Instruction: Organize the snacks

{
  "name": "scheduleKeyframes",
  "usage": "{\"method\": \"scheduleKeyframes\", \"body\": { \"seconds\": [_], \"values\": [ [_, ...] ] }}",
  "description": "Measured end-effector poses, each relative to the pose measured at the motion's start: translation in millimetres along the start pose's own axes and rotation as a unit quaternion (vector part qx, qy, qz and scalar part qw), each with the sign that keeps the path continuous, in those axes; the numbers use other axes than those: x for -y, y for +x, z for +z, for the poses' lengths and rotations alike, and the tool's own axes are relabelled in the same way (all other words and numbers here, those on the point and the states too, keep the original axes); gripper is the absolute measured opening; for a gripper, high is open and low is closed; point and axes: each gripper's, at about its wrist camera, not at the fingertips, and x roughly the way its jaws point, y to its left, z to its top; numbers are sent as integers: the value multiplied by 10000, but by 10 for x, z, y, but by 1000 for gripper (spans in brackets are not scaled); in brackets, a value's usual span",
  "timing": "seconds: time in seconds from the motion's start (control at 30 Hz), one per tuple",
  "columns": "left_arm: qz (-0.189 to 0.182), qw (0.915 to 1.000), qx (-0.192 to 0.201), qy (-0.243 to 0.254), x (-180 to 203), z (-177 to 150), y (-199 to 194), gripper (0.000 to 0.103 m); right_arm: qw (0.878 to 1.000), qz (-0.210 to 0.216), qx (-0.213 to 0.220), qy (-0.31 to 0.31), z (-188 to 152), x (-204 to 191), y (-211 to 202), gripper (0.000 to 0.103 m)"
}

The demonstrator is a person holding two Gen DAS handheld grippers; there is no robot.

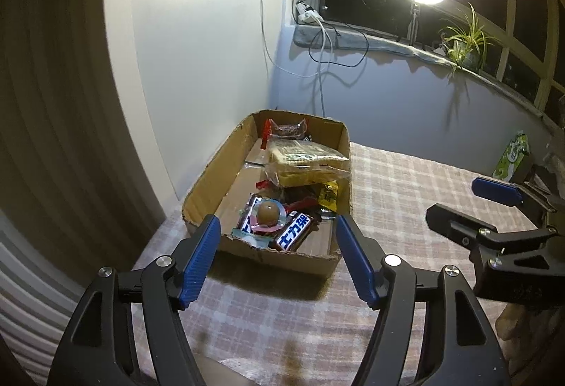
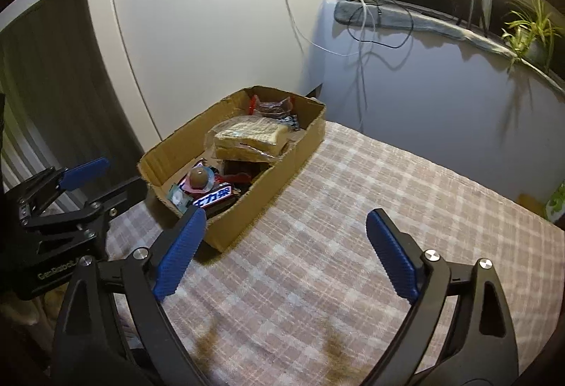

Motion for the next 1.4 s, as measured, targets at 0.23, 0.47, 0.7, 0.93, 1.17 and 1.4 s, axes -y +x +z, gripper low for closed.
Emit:
{"method": "scheduleKeyframes", "body": {
  "seconds": [0.23, 0.47, 0.7, 0.93, 1.17, 1.4],
  "values": [
    [-22, 10000, 87, -12, 28, 10, -76, 68, 10000, -20, -29, 50, -53, -15, -20, 94],
    [-71, 10000, 40, 35, 99, -43, -90, 68, 10000, -9, -18, -46, -119, -70, -80, 94],
    [-113, 9999, 33, 54, 138, -56, -114, 68, 10000, -23, -18, 73, -169, -36, -110, 94],
    [-116, 9999, -4, 92, 181, -64, -102, 68, 9999, 35, -9, 148, -178, -14, -116, 94],
    [-72, 10000, -32, 39, 158, -57, -62, 68, 9998, 85, -92, 151, -187, -17, -28, 94],
    [-22, 10000, -58, -4, 143, -64, -41, 68, 9998, 123, -76, 145, -173, -30, 9, 94]
  ]
}}
